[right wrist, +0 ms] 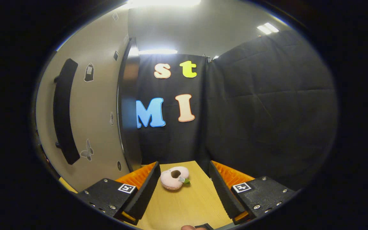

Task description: Open the cabinet door with the right hand, grasp the bottle in the cabinet with the left hand and place it on the coaster, then close the cabinet door with the right hand.

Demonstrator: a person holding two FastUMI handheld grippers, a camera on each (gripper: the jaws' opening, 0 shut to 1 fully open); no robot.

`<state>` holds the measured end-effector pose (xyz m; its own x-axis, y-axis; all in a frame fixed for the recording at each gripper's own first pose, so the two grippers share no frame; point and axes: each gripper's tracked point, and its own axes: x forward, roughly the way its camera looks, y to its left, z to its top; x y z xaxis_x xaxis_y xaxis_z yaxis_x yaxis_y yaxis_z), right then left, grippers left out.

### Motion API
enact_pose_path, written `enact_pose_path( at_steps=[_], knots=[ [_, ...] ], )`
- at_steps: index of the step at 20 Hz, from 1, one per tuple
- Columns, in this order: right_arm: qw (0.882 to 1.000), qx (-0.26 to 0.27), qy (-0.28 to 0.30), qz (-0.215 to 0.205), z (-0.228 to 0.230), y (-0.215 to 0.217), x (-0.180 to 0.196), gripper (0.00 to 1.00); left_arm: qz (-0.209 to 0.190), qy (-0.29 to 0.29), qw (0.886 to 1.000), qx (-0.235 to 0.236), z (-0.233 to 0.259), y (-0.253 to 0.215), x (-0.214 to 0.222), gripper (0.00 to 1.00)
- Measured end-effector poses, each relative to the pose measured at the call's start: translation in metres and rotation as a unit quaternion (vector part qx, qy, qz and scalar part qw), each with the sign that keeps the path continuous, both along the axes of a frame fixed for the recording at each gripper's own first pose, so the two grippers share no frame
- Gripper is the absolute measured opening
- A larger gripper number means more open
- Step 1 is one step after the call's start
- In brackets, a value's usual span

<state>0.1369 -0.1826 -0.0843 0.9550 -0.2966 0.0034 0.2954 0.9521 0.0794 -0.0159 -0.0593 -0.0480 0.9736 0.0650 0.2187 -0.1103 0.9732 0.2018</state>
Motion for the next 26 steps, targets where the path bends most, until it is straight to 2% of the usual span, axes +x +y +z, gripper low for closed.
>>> enact_pose_path(
  at_steps=[1,2,5,6,7,9,12,14,17,19,21,26],
  knots=[
    [1.0,0.004,0.0,0.001,-0.002,0.001,0.008,0.94,0.002,0.0,1.0,0.002,-0.008,0.004,-0.011,0.63],
    [1.0,0.01,0.005,0.003,-0.012,0.0,0.018,0.94,0.006,0.003,1.0,0.002,-0.021,0.009,-0.024,0.74],
    [0.999,0.016,0.031,-0.007,-0.037,-0.01,0.04,0.94,0.014,0.026,1.0,-0.009,-0.09,0.019,-0.074,0.75],
    [0.999,0.015,0.037,-0.016,-0.042,-0.016,0.045,0.94,0.013,0.044,0.999,-0.001,-0.117,0.019,-0.082,0.68],
    [0.999,0.008,0.039,-0.027,-0.045,-0.02,0.046,0.94,0.011,0.055,0.998,0.001,-0.139,0.017,-0.091,0.65],
    [0.998,-0.026,0.035,-0.041,-0.047,-0.025,0.047,0.94,0.011,0.064,0.998,-0.007,-0.179,0.015,-0.102,0.69],
    [0.995,-0.068,0.054,-0.043,-0.066,-0.028,0.053,0.94,0.026,0.081,0.996,-0.021,-0.235,0.026,-0.113,0.68],
    [0.994,-0.076,0.075,-0.039,-0.085,-0.025,0.054,0.95,0.033,0.088,0.995,-0.044,-0.269,0.041,-0.115,0.69],
    [0.99,-0.091,0.103,-0.034,-0.109,-0.023,0.056,0.95,0.059,0.096,0.993,-0.041,-0.312,0.06,-0.124,0.69],
    [0.988,-0.093,0.118,-0.032,-0.125,-0.022,0.057,0.96,0.062,0.106,0.991,-0.051,-0.344,0.066,-0.124,0.69],
    [0.986,-0.094,0.139,-0.021,-0.138,-0.015,0.063,0.95,0.064,0.114,0.99,-0.054,-0.361,0.072,-0.124,0.69],
    [0.984,-0.114,0.139,0.004,-0.138,0.011,0.073,0.96,0.057,0.129,0.988,-0.065,-0.39,0.067,-0.13,0.69]
  ],
)
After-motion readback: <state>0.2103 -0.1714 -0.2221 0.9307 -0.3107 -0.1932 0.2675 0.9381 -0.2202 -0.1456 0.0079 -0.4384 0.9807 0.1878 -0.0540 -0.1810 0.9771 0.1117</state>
